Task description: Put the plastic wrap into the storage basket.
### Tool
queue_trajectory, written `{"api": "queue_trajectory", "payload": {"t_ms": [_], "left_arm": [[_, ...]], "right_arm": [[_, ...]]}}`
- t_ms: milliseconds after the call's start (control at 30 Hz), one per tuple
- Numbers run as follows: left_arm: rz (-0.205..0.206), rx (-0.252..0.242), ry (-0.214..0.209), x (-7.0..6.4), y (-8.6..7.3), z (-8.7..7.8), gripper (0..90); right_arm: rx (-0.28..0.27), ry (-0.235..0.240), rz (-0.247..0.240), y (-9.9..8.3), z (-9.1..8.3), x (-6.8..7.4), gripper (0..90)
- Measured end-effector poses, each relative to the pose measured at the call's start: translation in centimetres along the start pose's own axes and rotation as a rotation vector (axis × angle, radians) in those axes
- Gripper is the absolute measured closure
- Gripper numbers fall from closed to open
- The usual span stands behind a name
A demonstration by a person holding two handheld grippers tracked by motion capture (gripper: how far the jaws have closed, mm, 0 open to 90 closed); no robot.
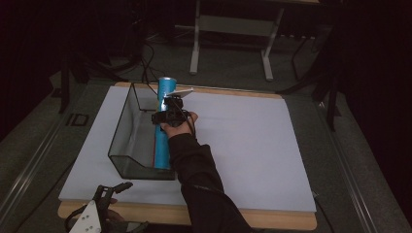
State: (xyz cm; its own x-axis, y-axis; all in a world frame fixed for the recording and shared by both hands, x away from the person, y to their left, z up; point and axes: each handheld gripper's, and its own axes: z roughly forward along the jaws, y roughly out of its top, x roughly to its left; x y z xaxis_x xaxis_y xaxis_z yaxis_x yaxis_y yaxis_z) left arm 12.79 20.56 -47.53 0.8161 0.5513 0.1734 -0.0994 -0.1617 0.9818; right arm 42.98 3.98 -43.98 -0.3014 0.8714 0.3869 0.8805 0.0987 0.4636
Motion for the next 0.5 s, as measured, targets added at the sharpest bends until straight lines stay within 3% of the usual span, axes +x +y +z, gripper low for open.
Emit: {"api": "queue_trajectory", "payload": {"t_ms": [200, 500], "left_arm": [[0.004, -0.002, 0.009, 0.0, 0.0, 0.0, 0.2], [0.005, 0.001, 0.012, 0.0, 0.0, -0.1, 0.2]], "right_arm": [[-0.019, -0.012, 0.011, -0.3, 0.6, -0.2, 31.3], [-0.007, -0.074, -0.006, -0.7, 2.4, -0.3, 30.7]]}}
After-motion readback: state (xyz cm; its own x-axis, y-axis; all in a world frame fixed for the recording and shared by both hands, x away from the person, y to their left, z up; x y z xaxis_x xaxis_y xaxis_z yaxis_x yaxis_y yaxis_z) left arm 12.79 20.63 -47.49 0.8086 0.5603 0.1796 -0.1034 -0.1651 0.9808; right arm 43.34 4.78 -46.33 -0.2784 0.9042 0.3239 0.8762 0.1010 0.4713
